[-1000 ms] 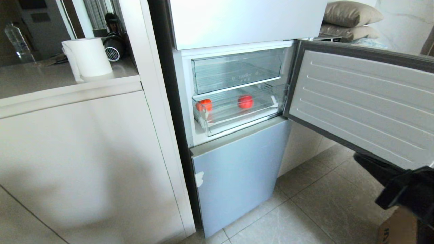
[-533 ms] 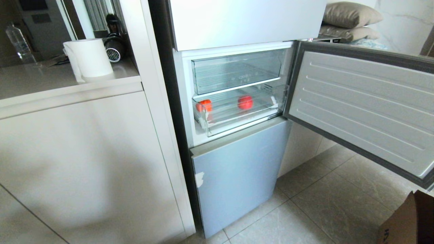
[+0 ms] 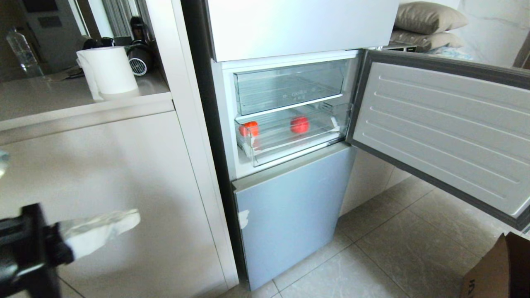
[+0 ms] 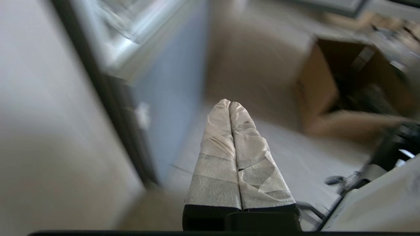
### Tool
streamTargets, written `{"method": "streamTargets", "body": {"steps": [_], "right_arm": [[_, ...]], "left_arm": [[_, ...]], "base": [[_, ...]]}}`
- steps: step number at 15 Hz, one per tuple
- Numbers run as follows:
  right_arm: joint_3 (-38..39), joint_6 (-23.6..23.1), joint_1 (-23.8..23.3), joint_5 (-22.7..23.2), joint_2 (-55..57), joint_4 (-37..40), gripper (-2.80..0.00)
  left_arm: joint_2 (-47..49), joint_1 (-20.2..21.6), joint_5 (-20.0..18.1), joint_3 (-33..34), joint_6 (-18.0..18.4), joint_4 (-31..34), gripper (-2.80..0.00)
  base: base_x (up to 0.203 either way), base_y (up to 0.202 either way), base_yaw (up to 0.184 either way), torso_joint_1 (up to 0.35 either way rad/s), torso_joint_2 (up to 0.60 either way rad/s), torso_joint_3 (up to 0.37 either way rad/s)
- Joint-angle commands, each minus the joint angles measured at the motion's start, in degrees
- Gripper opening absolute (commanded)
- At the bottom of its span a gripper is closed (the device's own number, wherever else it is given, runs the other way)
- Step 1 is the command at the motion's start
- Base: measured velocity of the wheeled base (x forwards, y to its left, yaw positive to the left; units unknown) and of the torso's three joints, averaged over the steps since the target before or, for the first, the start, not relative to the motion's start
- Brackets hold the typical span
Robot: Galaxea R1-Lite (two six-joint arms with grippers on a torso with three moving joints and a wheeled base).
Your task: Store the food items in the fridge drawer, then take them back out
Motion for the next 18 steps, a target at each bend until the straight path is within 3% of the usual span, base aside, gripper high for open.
{"method": "streamTargets", "body": {"steps": [1,4,7,10,13,18], "right_arm": [[0.2,0.1,0.0,-0.3,-0.6,0.0,-2.8],[0.6,-0.2,0.0,-0.4,-4.4,3.4,-2.8],[0.8,-0.3,0.0,-0.4,-4.6,3.7,-2.8],[1.1,-0.2,0.0,-0.3,-4.6,3.7,-2.8],[1.5,0.2,0.0,-0.4,-4.6,3.7,-2.8],[2.0,0.5,0.0,-0.7,-4.6,3.6,-2.8]], "left_arm": [[25.2,-6.8,2.1,-4.9,-0.7,-7.9,-2.8],[43.0,-12.9,9.1,-13.2,-1.6,-21.5,-2.8],[54.7,-17.2,16.6,-26.2,-2.1,-28.6,-2.8],[62.4,-20.6,23.4,-36.3,-2.7,-30.6,-2.8],[67.8,-21.1,31.8,-42.4,-5.3,-30.9,-2.8],[71.9,-21.1,36.8,-45.4,-5.6,-31.0,-2.8]], "base": [[0.0,0.0,0.0,0.0,0.0,0.0],[0.0,0.0,0.0,0.0,0.0,0.0],[0.0,0.0,0.0,0.0,0.0,0.0],[0.0,0.0,0.0,0.0,0.0,0.0],[0.0,0.0,0.0,0.0,0.0,0.0],[0.0,0.0,0.0,0.0,0.0,0.0]]}}
